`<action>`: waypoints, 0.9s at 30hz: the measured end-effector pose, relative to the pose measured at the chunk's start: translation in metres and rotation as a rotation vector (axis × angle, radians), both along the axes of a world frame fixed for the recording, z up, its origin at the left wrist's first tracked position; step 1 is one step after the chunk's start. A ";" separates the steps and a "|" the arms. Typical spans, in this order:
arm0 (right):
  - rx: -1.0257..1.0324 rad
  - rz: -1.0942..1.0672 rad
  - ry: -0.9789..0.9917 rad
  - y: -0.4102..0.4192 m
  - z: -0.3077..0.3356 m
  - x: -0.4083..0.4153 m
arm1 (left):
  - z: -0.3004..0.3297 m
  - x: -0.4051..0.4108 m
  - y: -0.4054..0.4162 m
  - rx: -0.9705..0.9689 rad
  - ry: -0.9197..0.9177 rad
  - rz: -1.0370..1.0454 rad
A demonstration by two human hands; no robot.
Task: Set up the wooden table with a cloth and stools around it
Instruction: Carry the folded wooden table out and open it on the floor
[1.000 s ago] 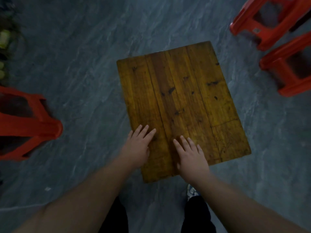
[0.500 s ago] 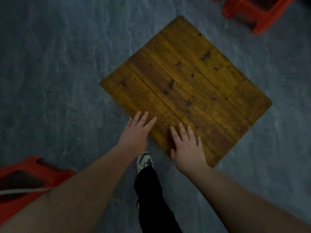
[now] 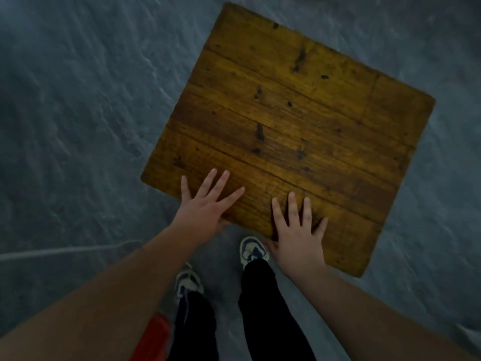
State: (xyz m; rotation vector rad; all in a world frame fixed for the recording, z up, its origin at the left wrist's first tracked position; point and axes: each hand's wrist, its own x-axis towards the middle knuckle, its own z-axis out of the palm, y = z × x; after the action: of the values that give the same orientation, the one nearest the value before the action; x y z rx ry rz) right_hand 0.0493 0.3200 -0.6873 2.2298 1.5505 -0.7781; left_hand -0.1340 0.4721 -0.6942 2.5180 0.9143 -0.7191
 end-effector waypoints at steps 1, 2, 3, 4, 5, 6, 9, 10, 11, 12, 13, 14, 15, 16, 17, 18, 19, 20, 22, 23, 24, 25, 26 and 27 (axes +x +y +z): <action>0.000 -0.023 -0.006 -0.002 -0.003 -0.004 | 0.000 -0.001 0.000 0.007 -0.010 -0.007; 0.006 -0.041 -0.013 -0.004 -0.006 -0.008 | -0.002 -0.003 0.000 0.013 -0.019 -0.013; 0.019 -0.057 -0.022 -0.006 -0.009 -0.012 | -0.003 -0.004 0.000 0.016 -0.018 -0.021; 0.040 -0.075 -0.031 -0.008 -0.012 -0.016 | -0.005 -0.005 -0.001 0.023 -0.014 -0.034; 0.059 -0.091 -0.036 -0.010 -0.015 -0.020 | -0.007 -0.006 -0.001 0.028 -0.012 -0.050; 0.069 -0.098 -0.038 -0.012 -0.018 -0.022 | -0.010 -0.008 0.000 0.025 -0.013 -0.064; 0.094 -0.084 -0.055 -0.015 -0.026 -0.021 | -0.015 -0.009 0.005 -0.011 -0.032 -0.074; 0.097 -0.089 -0.054 -0.015 -0.027 -0.020 | -0.015 -0.009 0.006 -0.021 -0.032 -0.080; 0.100 -0.096 -0.050 -0.015 -0.027 -0.020 | -0.015 -0.009 0.007 -0.026 -0.029 -0.088; 0.100 -0.099 -0.046 -0.014 -0.027 -0.020 | -0.016 -0.009 0.008 -0.026 -0.025 -0.096; 0.096 -0.099 -0.045 -0.013 -0.028 -0.019 | -0.016 -0.008 0.010 -0.022 -0.023 -0.103; 0.093 -0.103 -0.047 -0.011 -0.029 -0.018 | -0.017 -0.007 0.012 -0.017 -0.026 -0.109; 0.092 -0.108 -0.051 -0.008 -0.030 -0.016 | -0.018 -0.005 0.016 -0.011 -0.034 -0.112; 0.097 -0.115 -0.053 -0.004 -0.030 -0.014 | -0.019 -0.002 0.021 -0.004 -0.044 -0.113; 0.102 -0.122 -0.056 0.001 -0.030 -0.012 | -0.020 0.000 0.027 0.004 -0.054 -0.114; 0.105 -0.127 -0.058 0.006 -0.031 -0.010 | -0.021 0.003 0.034 0.012 -0.060 -0.117; 0.109 -0.132 -0.060 0.012 -0.030 -0.007 | -0.022 0.007 0.040 0.019 -0.061 -0.123; 0.113 -0.137 -0.057 0.017 -0.031 -0.004 | -0.022 0.012 0.047 0.025 -0.062 -0.131; 0.123 -0.149 -0.047 0.027 -0.030 0.003 | -0.022 0.020 0.058 0.035 -0.067 -0.138; 0.125 -0.154 -0.044 0.030 -0.030 0.006 | -0.022 0.024 0.063 0.039 -0.071 -0.137; 0.127 -0.159 -0.039 0.034 -0.030 0.010 | -0.022 0.027 0.067 0.041 -0.074 -0.134; 0.126 -0.165 -0.031 0.038 -0.029 0.013 | -0.022 0.031 0.070 0.043 -0.072 -0.131; 0.126 -0.169 -0.021 0.041 -0.029 0.016 | -0.023 0.034 0.073 0.045 -0.067 -0.129; 0.124 -0.169 -0.012 0.043 -0.028 0.019 | -0.024 0.037 0.074 0.043 -0.061 -0.125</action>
State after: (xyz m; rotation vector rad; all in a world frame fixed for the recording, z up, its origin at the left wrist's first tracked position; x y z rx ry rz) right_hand 0.0682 0.3631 -0.7152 2.4762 1.4549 -0.7304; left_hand -0.0974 0.5463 -0.7178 2.6387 0.7649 -0.6618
